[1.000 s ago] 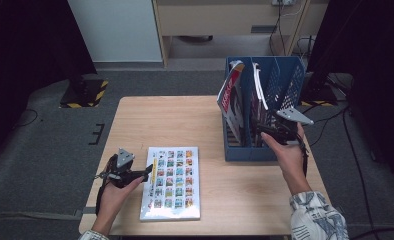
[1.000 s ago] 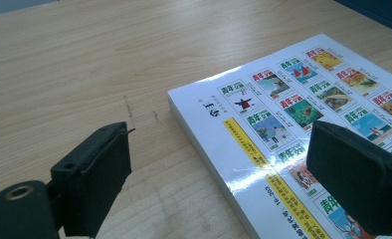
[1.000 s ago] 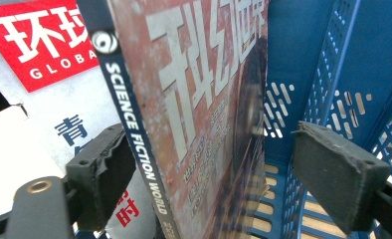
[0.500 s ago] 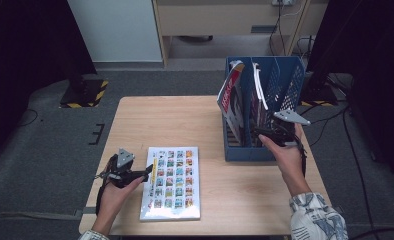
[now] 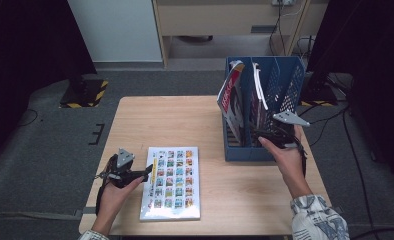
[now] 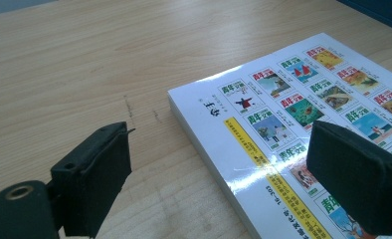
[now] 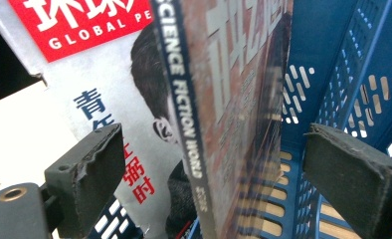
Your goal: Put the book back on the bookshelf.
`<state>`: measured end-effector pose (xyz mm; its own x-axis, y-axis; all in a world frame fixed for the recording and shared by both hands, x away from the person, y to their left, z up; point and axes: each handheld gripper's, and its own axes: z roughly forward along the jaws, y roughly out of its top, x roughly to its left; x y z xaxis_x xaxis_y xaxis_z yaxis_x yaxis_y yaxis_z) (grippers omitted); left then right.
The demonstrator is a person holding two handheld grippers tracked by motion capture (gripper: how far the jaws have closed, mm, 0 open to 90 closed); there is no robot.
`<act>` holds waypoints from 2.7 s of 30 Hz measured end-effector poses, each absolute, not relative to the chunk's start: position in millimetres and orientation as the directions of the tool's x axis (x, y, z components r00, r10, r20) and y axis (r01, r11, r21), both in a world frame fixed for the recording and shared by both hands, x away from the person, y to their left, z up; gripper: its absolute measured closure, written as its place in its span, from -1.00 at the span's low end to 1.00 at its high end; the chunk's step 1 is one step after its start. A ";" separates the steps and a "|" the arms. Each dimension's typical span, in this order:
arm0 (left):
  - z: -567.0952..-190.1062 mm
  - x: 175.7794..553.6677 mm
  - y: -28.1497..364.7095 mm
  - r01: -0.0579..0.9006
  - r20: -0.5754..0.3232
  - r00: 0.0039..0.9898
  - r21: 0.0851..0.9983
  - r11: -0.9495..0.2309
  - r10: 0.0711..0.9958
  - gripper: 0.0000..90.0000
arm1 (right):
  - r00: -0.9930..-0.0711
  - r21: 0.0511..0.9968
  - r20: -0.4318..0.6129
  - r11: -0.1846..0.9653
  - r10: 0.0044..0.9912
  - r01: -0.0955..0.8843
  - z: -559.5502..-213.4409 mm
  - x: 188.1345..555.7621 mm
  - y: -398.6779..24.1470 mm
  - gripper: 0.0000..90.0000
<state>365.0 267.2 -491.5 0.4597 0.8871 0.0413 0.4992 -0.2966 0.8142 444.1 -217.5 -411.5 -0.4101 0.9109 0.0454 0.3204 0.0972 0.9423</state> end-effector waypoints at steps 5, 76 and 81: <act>-491.4 365.0 267.4 0.498 0.041 0.459 0.815 -0.295 0.888 -0.78 | -0.416 0.942 0.055 0.092 0.908 0.324 -411.3 437.8 -217.3 -0.77; -493.0 364.6 262.9 0.498 0.051 0.472 0.808 -0.314 0.880 -0.75 | -0.625 0.909 0.054 0.221 0.779 0.354 -434.4 378.8 -146.6 -0.52; -493.2 364.8 262.0 0.500 0.055 0.477 0.804 -0.322 0.877 -0.74 | -0.661 0.899 0.050 0.254 0.749 0.356 -441.5 381.2 -127.6 -0.53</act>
